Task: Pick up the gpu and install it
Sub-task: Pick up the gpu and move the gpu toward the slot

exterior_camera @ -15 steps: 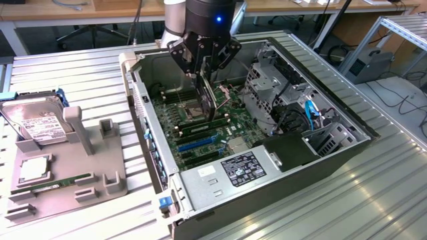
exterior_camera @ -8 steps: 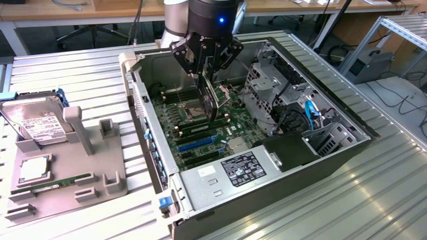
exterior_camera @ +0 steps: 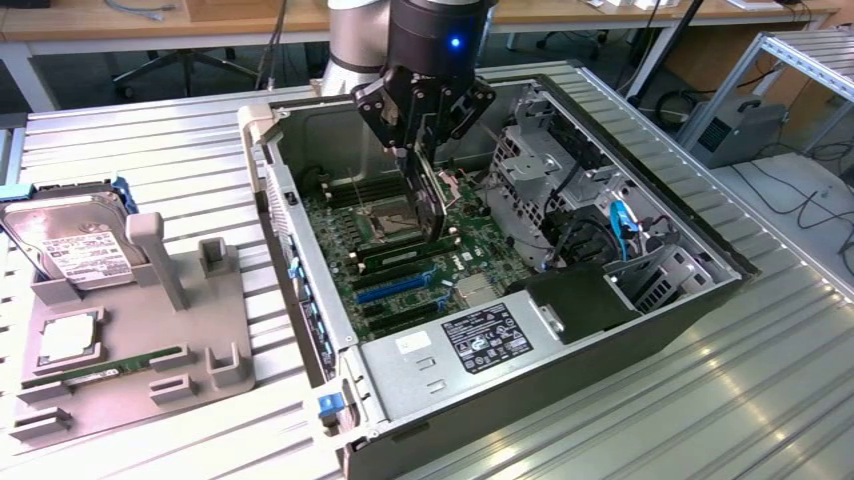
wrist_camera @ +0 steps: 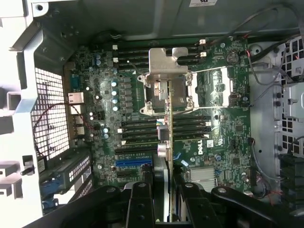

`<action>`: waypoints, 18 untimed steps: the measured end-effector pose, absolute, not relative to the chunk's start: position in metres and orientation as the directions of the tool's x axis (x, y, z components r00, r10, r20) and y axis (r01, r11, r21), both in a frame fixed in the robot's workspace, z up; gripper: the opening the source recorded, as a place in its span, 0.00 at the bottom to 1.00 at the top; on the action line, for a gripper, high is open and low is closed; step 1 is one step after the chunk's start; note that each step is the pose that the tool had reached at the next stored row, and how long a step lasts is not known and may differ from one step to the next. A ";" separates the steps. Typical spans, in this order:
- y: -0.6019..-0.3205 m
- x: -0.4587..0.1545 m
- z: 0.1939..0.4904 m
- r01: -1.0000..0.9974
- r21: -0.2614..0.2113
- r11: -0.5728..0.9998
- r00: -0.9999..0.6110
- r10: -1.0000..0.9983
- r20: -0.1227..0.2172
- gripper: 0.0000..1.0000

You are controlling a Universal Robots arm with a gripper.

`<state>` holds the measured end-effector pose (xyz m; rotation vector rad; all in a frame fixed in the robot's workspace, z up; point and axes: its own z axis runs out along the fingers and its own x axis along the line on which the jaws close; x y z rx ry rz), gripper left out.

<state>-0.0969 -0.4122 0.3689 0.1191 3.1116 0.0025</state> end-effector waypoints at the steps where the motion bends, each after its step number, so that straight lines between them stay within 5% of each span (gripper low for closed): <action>1: -0.412 -0.096 0.369 0.076 0.003 0.997 -0.997 0.076 -0.028 0.27; 18: -0.412 -0.085 0.366 0.076 0.003 0.997 -0.997 0.076 -0.028 0.27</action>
